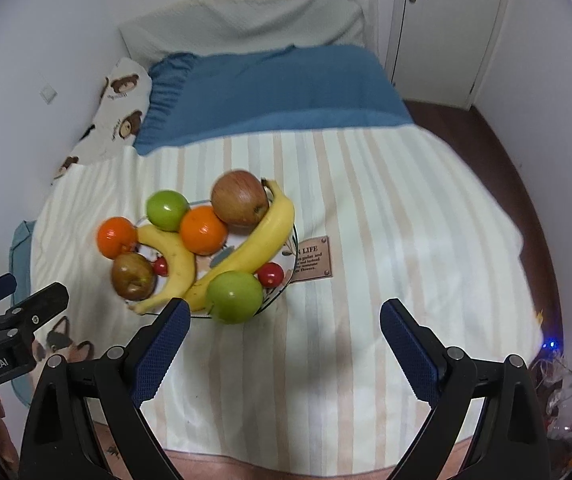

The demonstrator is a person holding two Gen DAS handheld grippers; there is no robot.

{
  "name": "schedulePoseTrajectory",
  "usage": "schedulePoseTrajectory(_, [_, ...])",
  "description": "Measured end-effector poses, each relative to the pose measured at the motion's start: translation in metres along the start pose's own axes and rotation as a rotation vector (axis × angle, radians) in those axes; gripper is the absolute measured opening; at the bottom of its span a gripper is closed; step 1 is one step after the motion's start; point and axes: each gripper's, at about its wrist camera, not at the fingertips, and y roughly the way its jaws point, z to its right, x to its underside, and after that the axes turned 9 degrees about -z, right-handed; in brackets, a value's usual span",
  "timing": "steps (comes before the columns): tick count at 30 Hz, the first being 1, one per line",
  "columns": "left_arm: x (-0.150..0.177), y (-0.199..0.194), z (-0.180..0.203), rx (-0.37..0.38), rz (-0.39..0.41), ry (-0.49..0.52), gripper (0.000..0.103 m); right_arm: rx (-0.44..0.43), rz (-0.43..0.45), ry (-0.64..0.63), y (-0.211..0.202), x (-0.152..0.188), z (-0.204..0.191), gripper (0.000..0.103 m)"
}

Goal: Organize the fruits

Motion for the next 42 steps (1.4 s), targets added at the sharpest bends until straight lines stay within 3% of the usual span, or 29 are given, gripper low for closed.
schedulePoseTrajectory(11, [0.063,-0.098,-0.001,-0.015,0.173,0.009,0.101,-0.015,0.17,-0.045,-0.113,0.064,-0.016,0.098])
schedulePoseTrajectory(25, [0.117,-0.155,-0.005,-0.01,0.254,-0.029,0.101,-0.021,0.309,-0.04,-0.209,0.128,-0.018,0.098])
schedulePoseTrajectory(32, [0.125,-0.165,-0.005,-0.007,0.282,-0.046,0.101,-0.012,0.346,-0.079,-0.23,0.137,-0.031,0.098])
schedulePoseTrajectory(42, [0.119,-0.158,-0.007,-0.027,0.287,-0.058,0.101,0.0,0.317,-0.074,-0.213,0.13,-0.031,0.098])
